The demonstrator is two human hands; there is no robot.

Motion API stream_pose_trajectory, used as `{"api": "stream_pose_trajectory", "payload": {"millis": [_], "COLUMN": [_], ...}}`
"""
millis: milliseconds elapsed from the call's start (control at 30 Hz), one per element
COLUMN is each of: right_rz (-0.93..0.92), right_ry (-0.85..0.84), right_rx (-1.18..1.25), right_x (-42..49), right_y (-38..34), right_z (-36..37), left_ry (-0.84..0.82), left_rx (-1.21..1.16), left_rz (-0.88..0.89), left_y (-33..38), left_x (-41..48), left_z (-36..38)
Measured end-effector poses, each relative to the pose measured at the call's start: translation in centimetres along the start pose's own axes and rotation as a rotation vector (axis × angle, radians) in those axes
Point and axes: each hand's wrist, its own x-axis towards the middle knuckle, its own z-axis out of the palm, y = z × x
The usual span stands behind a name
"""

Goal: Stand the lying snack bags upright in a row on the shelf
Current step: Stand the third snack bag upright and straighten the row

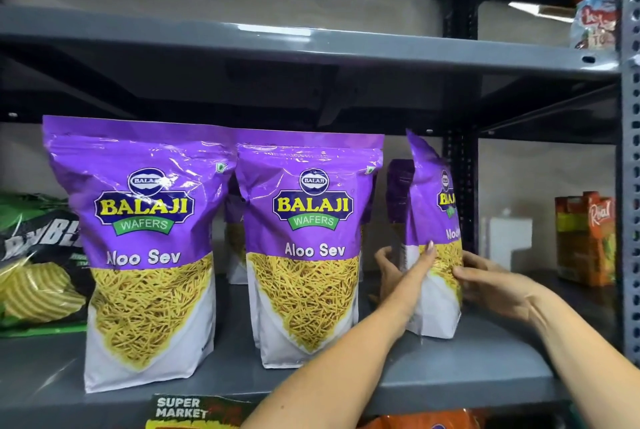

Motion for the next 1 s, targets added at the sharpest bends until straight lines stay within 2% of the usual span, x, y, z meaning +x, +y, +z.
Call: {"api": "stream_pose_trajectory", "payload": {"millis": [233, 367, 533, 700, 1000], "right_rz": [-0.096, -0.112, -0.18, -0.094, -0.066], "right_ry": [0.185, 0.219, 0.192, 0.118, 0.135], "right_rx": [-0.031, -0.056, -0.113, -0.14, -0.138], "right_x": [0.3, 0.2, -0.1, -0.4, -2.3], "right_y": [0.9, 1.1, 0.6, 0.8, 0.8], "right_z": [1.5, 1.8, 2.3, 2.8, 3.6], "left_ry": [0.289, 0.322, 0.292, 0.155, 0.115], "left_rx": [-0.183, -0.027, 0.14, 0.294, 0.403], "left_rz": [0.055, 0.097, 0.254, 0.161, 0.205], "left_y": [0.2, -1.0, -0.8, -1.4, 0.0], "left_x": [0.1, 1.2, 0.9, 1.1, -1.4], "left_z": [-0.6, -0.7, -0.2, -0.6, -1.0]}}
